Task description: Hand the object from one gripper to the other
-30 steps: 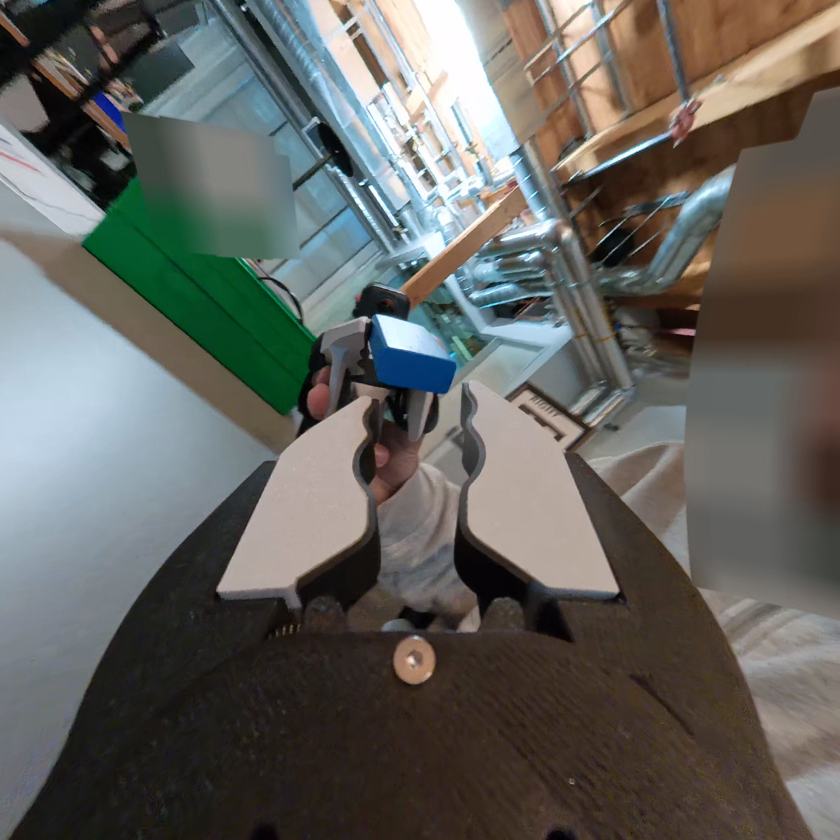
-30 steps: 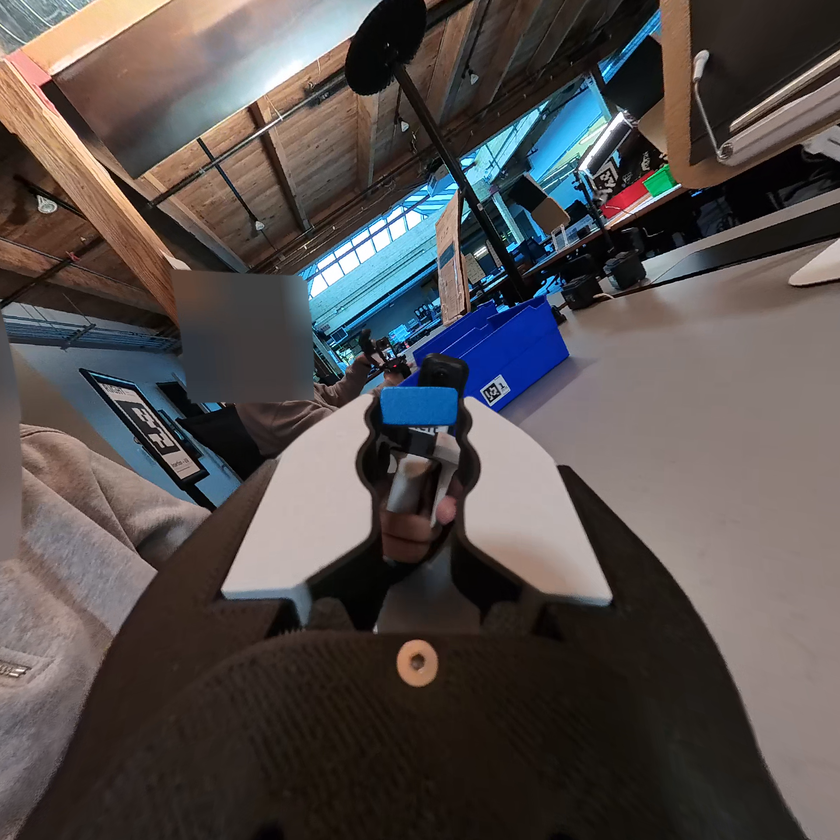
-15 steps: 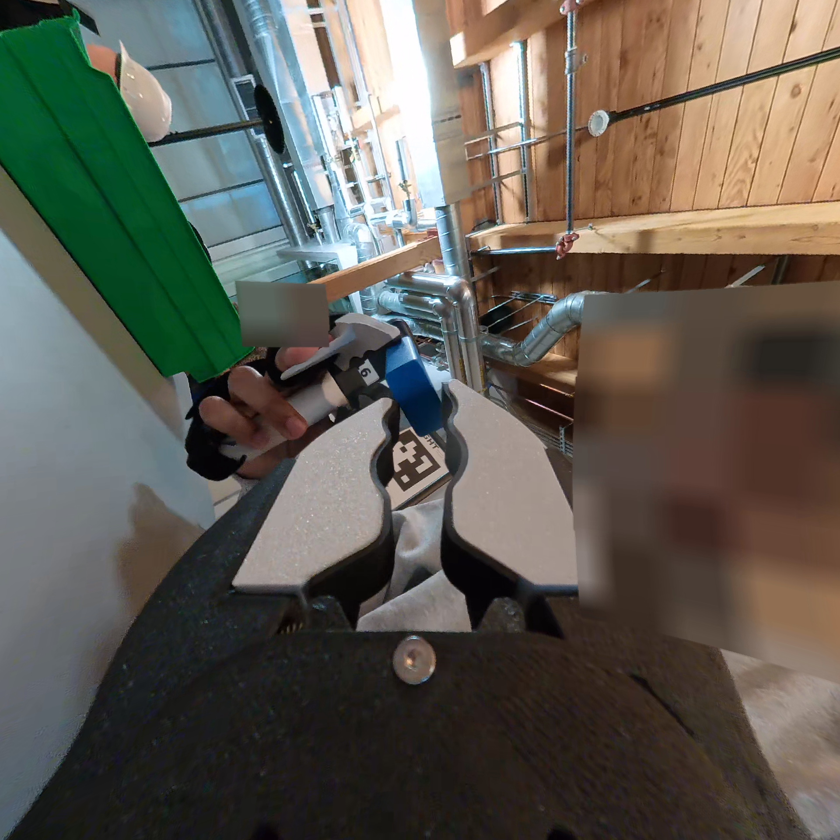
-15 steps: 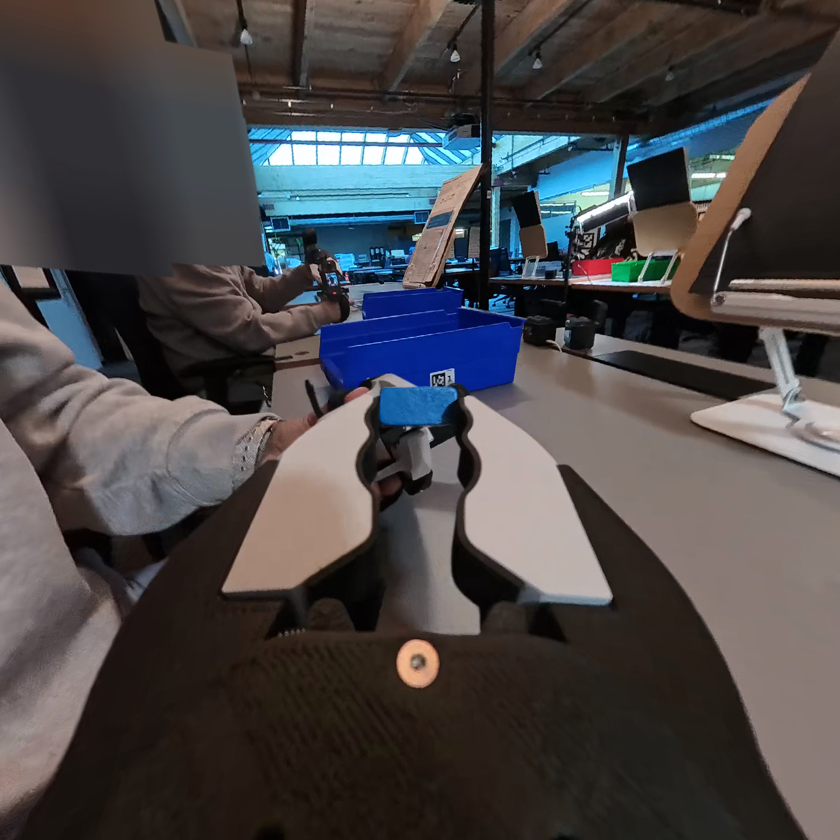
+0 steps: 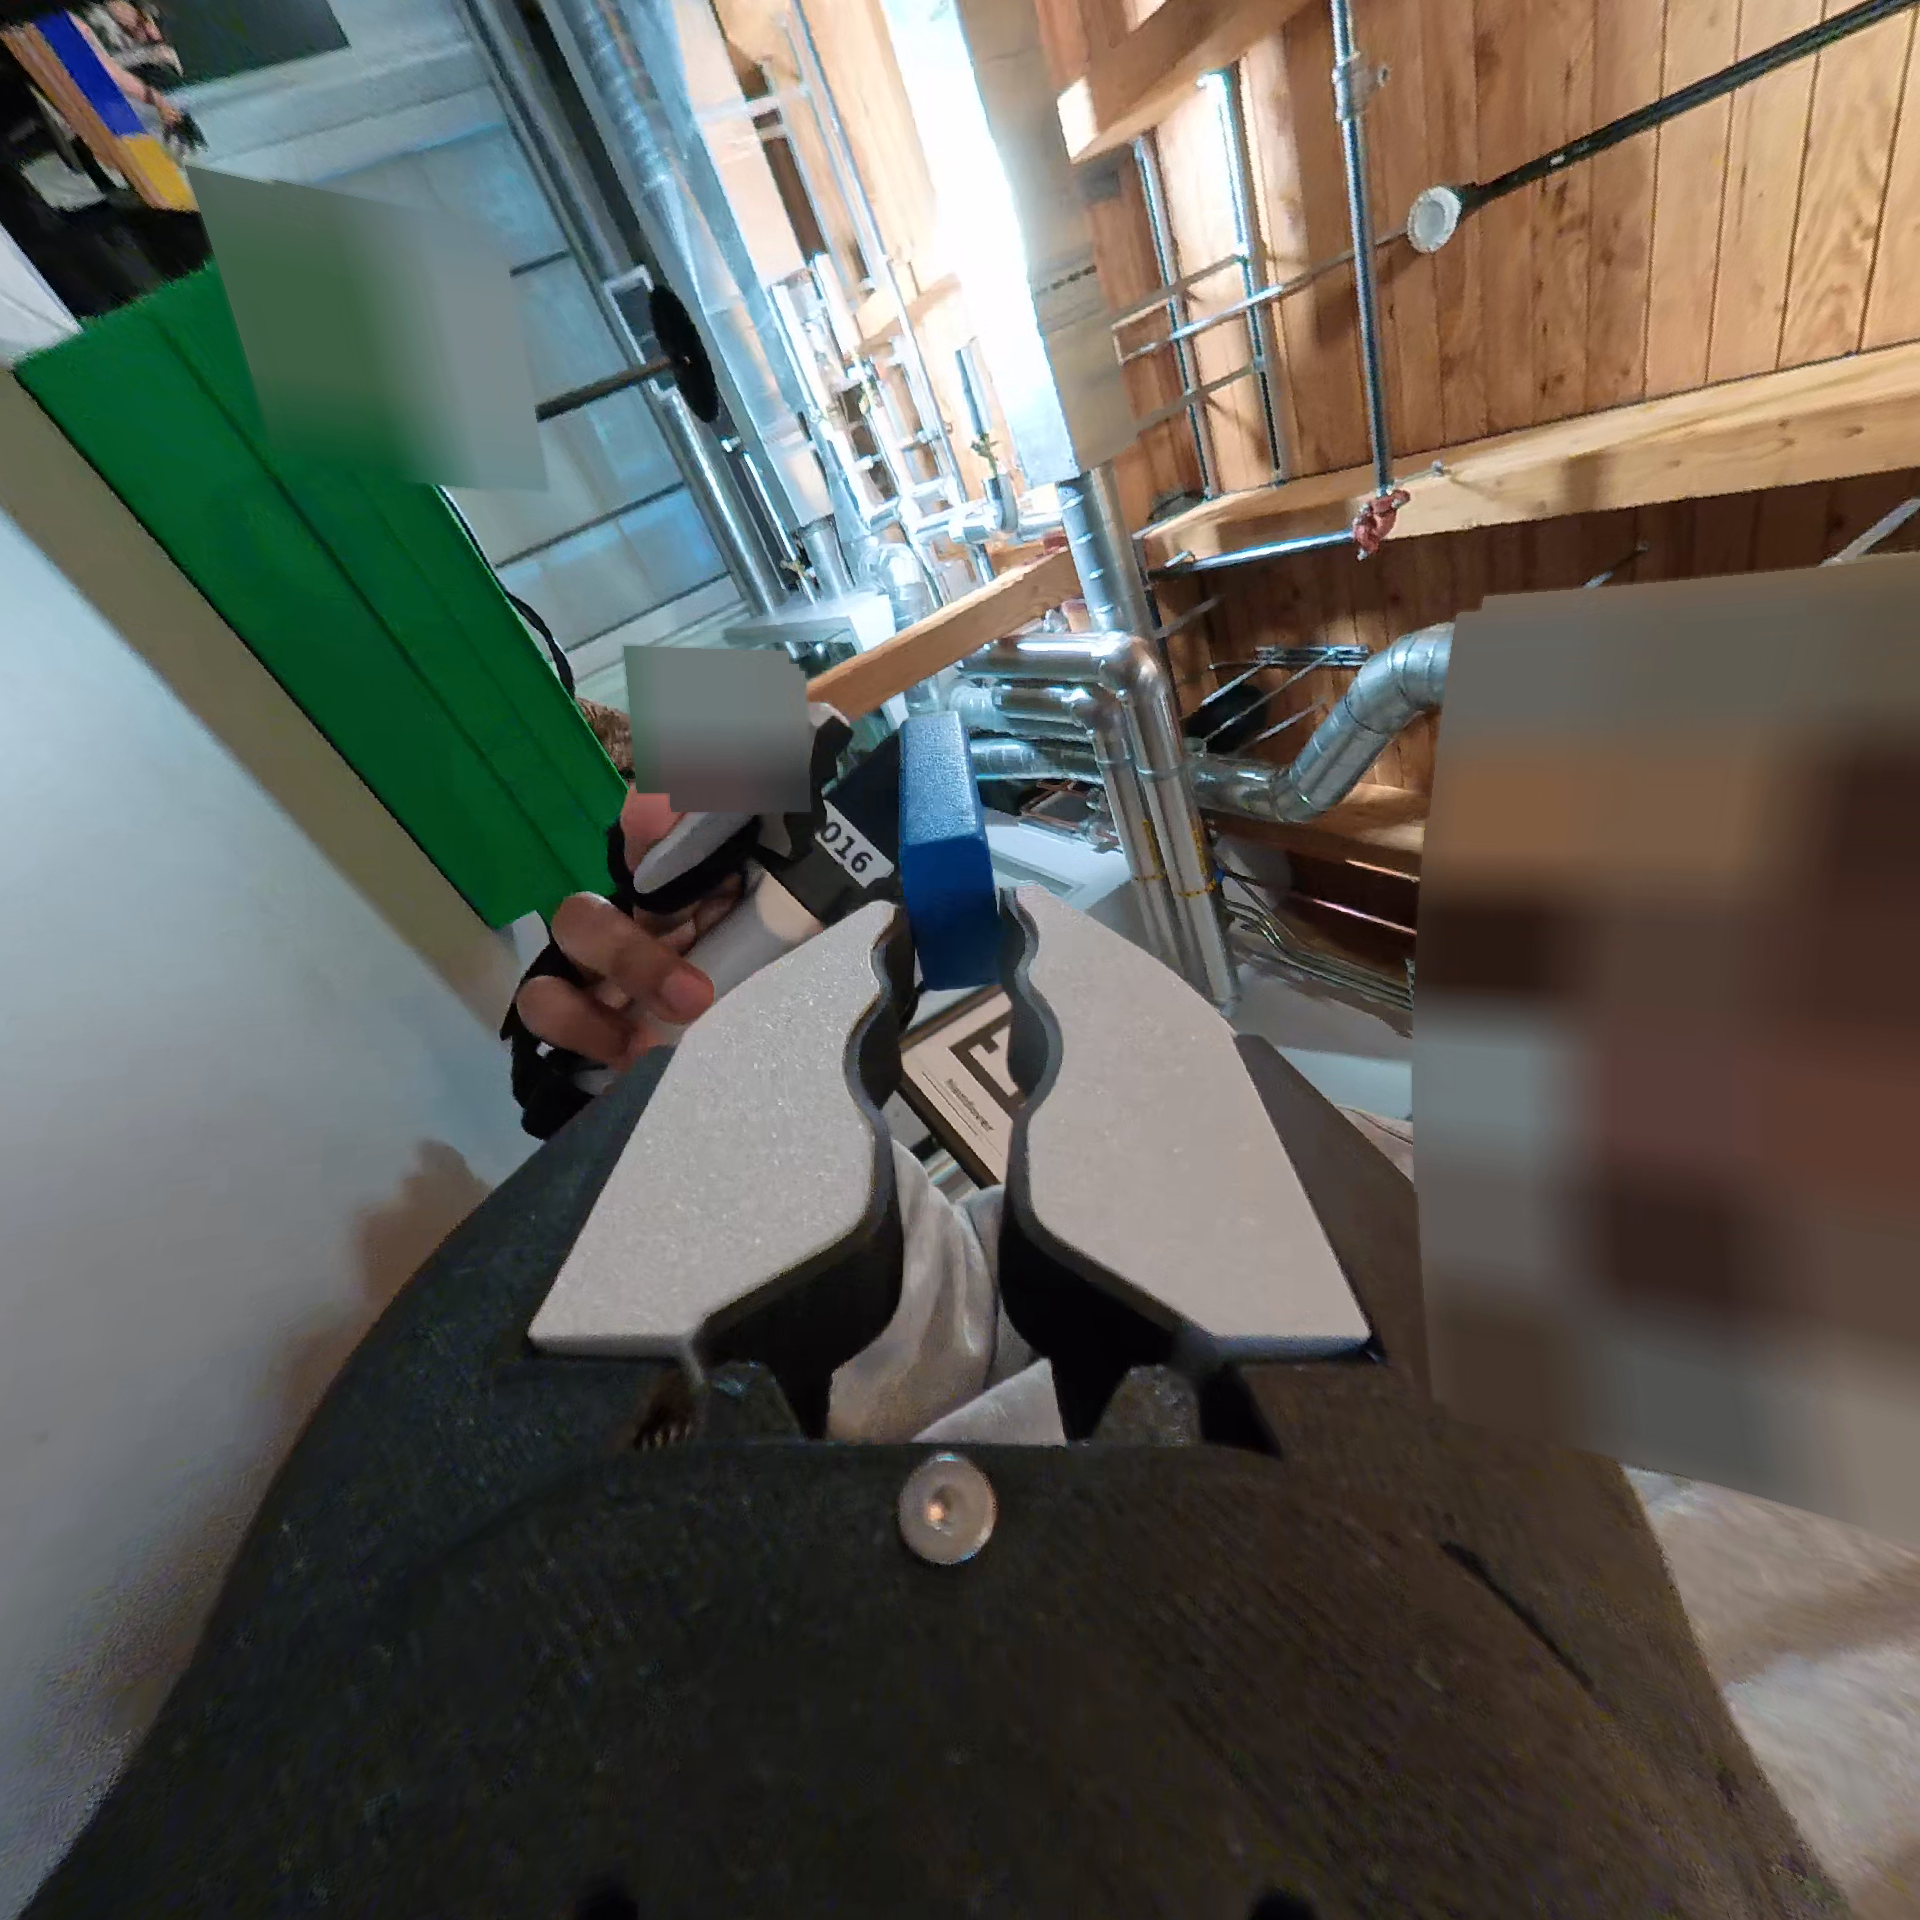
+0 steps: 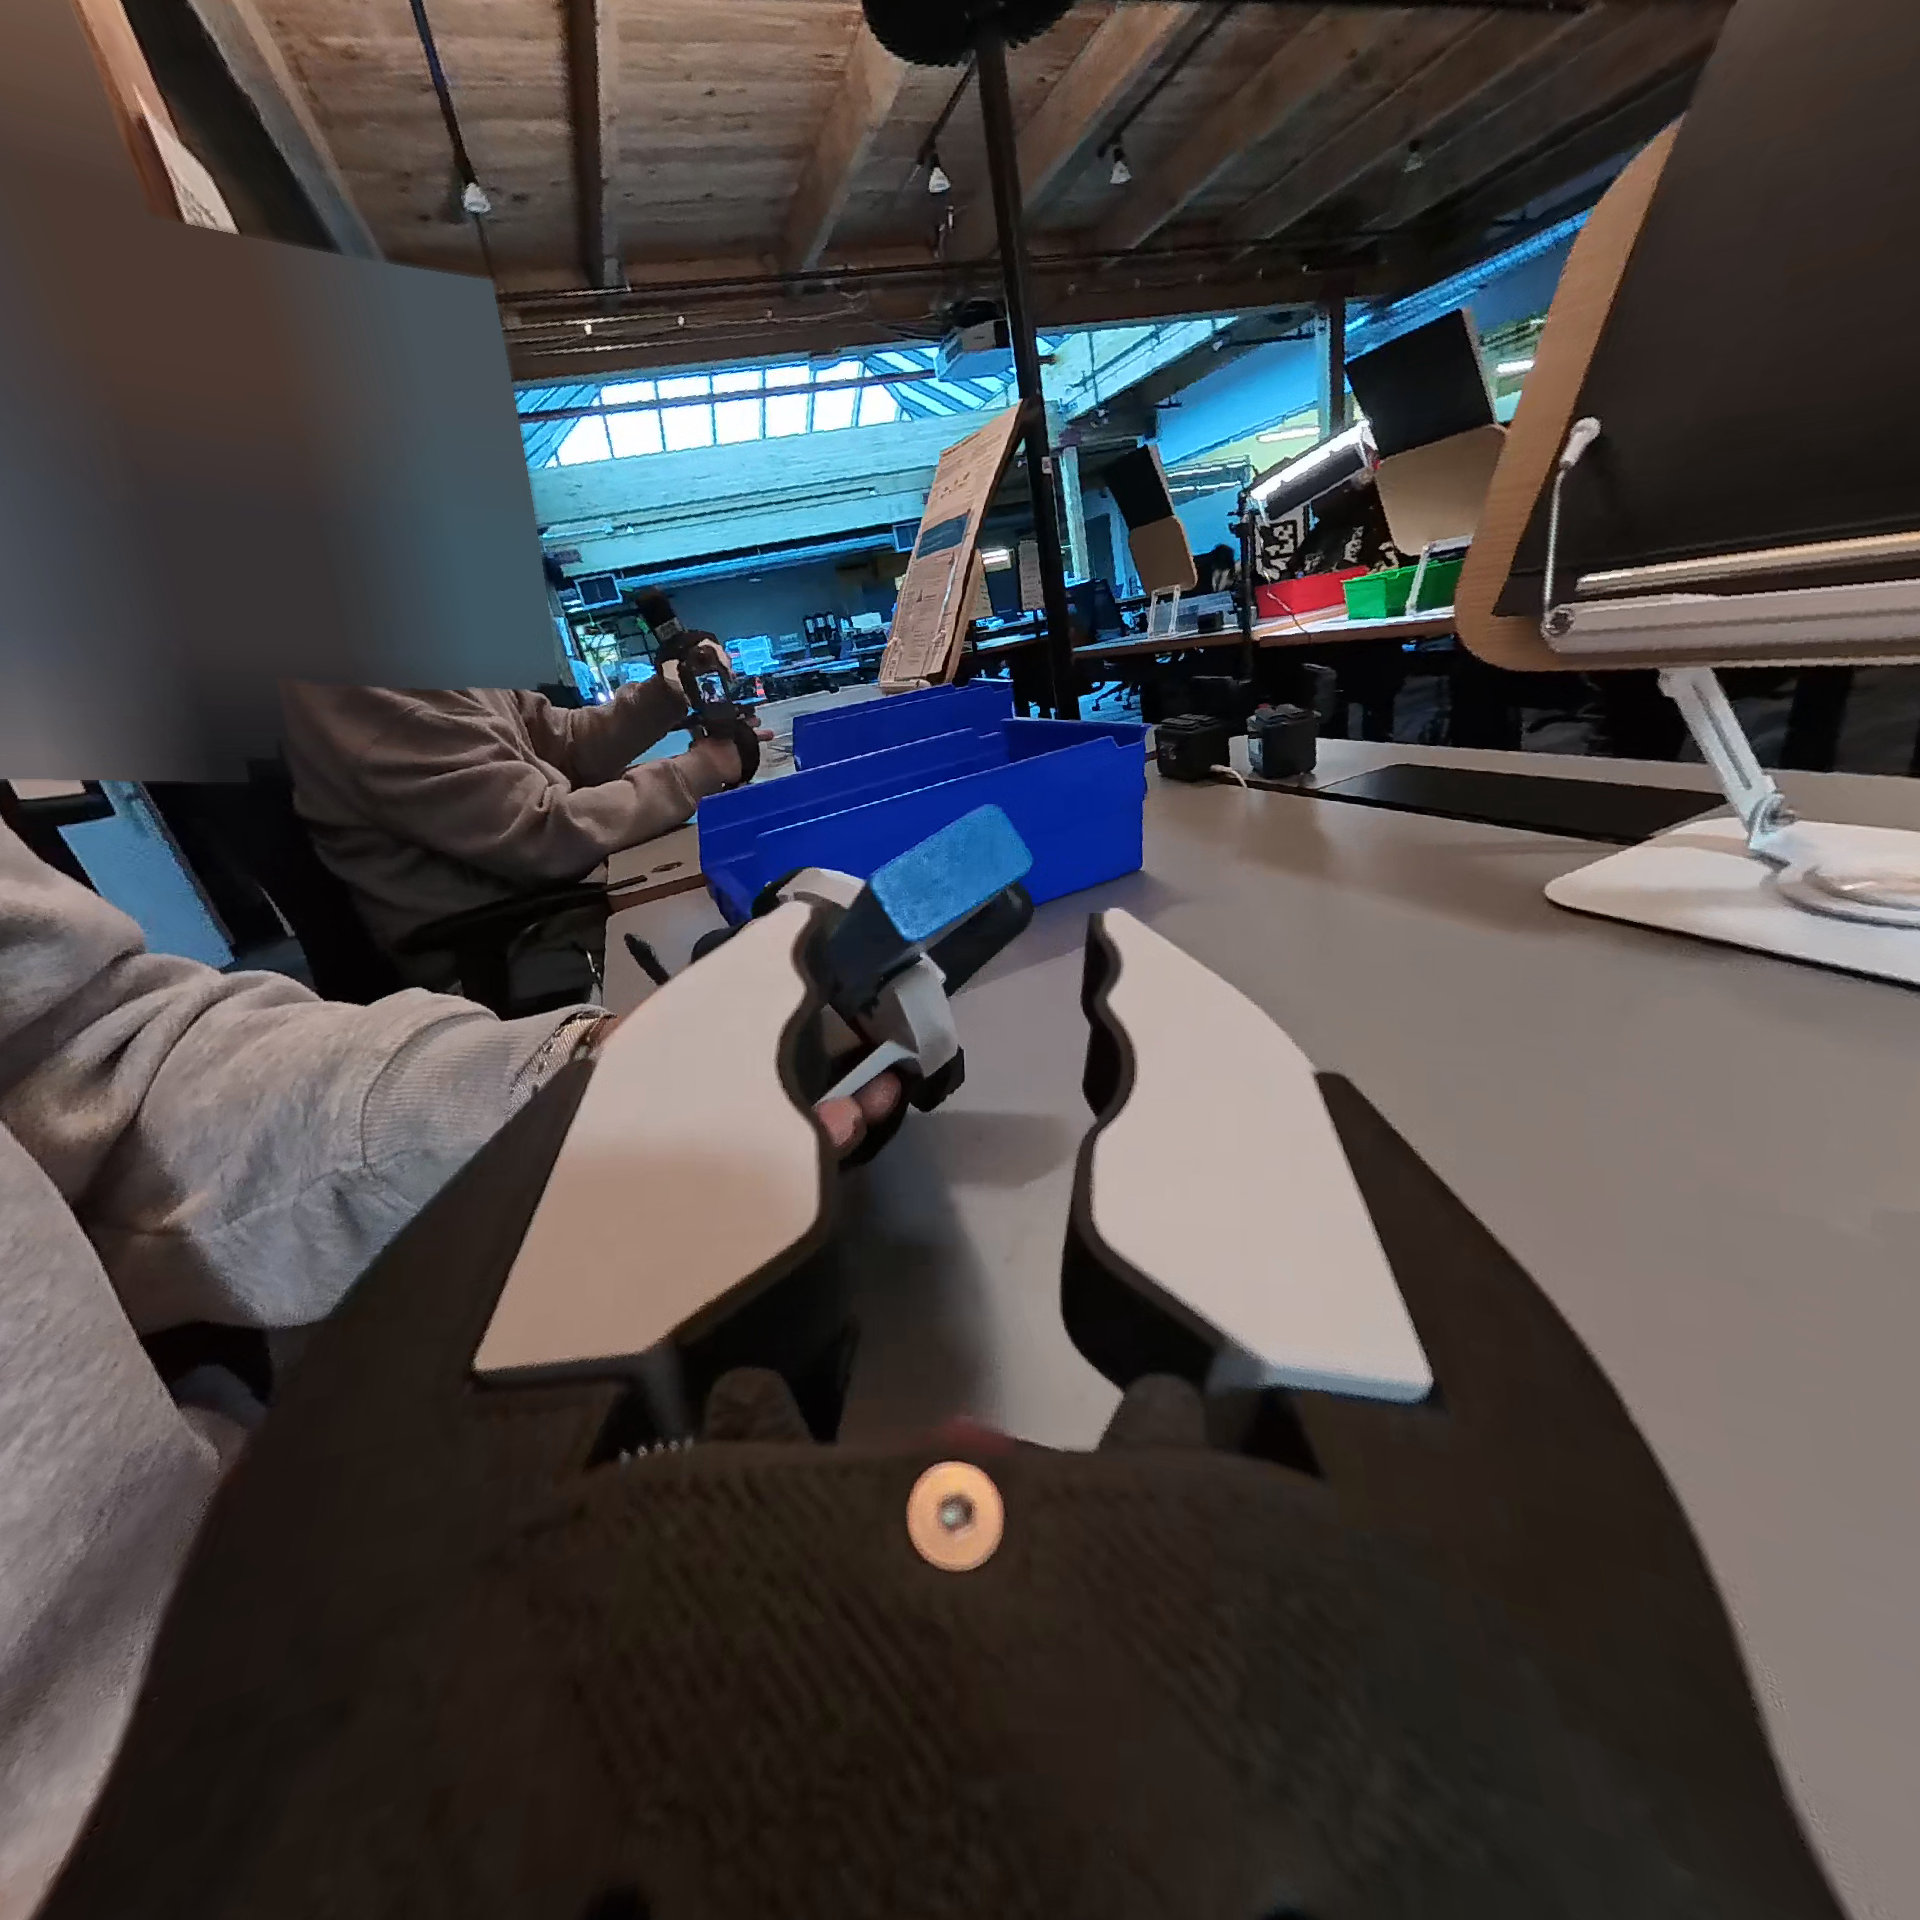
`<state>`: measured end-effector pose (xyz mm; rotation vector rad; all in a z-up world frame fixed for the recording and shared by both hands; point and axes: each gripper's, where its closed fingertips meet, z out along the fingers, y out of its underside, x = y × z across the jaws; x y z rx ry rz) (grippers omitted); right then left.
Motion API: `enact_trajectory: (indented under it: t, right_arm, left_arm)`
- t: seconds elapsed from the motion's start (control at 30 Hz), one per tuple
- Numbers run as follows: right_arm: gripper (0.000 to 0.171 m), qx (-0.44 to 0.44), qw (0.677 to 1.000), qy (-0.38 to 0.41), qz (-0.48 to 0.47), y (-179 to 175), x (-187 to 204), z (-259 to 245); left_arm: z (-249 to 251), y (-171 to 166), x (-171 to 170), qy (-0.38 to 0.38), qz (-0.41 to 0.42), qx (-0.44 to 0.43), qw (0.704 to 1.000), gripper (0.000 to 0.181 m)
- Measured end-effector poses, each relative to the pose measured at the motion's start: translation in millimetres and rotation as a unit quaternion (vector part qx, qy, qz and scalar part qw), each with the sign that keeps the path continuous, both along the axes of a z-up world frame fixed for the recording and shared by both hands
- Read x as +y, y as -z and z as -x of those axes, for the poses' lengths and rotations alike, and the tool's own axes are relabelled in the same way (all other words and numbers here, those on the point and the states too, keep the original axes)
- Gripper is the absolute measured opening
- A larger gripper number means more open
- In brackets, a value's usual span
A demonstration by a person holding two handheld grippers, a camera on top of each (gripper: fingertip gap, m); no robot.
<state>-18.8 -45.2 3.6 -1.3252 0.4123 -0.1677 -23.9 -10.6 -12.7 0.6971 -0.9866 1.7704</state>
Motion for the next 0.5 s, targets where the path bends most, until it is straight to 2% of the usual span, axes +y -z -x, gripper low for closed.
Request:
enact_trajectory:
  t: [0.03,0.17,0.3,0.5]
  right_arm:
    - [0.049,0.006,1.000,0.002,-0.004,0,-1,-1]
    - [0.050,0.032,0.999,0.010,-0.025,-2,-6,-7]
    - [0.050,0.060,0.997,0.026,-0.050,-3,-14,-14]
    - [0.047,0.100,0.992,0.037,-0.062,3,-15,-20]
  left_arm:
    - [-3,1,2,-0.013,-0.005,-0.002,1.000,0.015]
    - [-16,8,6,-0.081,-0.062,-0.037,0.994,0.015]
    - [-22,8,10,-0.149,-0.124,-0.109,0.975,0.015]
    - [-20,10,5,-0.179,-0.171,-0.170,0.954,0.015]
